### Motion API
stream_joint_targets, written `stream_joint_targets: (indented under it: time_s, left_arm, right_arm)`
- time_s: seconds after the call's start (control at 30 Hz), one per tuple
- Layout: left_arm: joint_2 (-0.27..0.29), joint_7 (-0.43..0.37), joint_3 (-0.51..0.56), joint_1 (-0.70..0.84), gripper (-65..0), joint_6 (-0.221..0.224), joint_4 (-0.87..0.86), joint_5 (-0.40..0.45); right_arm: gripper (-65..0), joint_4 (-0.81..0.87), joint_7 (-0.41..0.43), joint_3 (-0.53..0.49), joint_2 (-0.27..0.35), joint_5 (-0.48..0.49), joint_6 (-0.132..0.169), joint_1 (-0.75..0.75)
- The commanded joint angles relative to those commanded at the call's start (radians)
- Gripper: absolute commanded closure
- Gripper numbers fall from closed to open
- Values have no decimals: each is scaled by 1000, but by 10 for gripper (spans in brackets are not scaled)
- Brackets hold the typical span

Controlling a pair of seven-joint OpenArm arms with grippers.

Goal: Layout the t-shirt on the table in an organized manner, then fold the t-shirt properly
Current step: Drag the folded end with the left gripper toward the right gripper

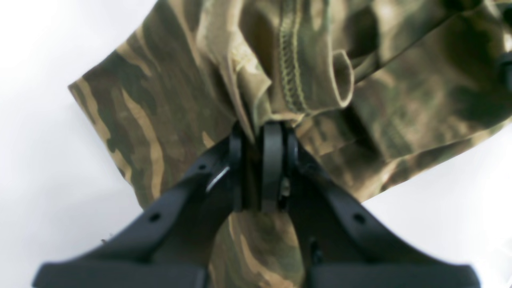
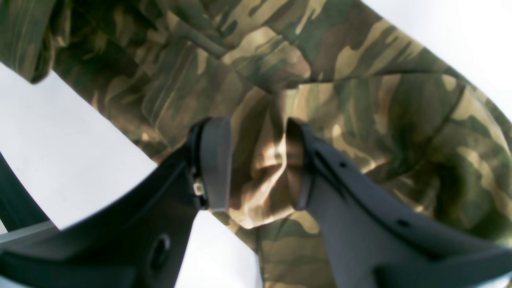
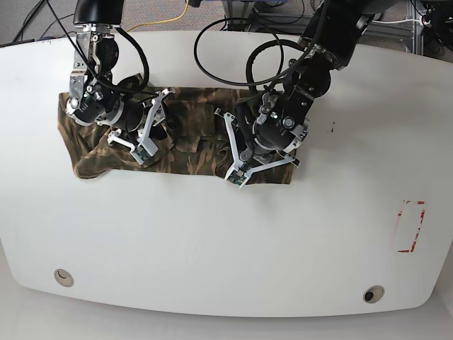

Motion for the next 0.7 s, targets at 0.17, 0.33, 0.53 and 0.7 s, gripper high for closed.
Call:
stream_joint_targets:
  time_s: [0.17,0.33,0.53,0.7]
  left_arm:
    - [38,-6,-2,-3,0,0,-28,2]
    - [57,-35,3,-3,0,0,-77,2]
    - [72,-49,5,-5,0,-2,-115,0]
    - [80,-55,6,-5,0,-2,-120,-3]
  right_arm:
    - [-222,0,0,0,0,0,0,-2]
    - [-222,0,0,0,3,0,0,-2]
    - [-222,0,0,0,3,0,0,-2]
    - [-222,0,0,0,3,0,0,-2]
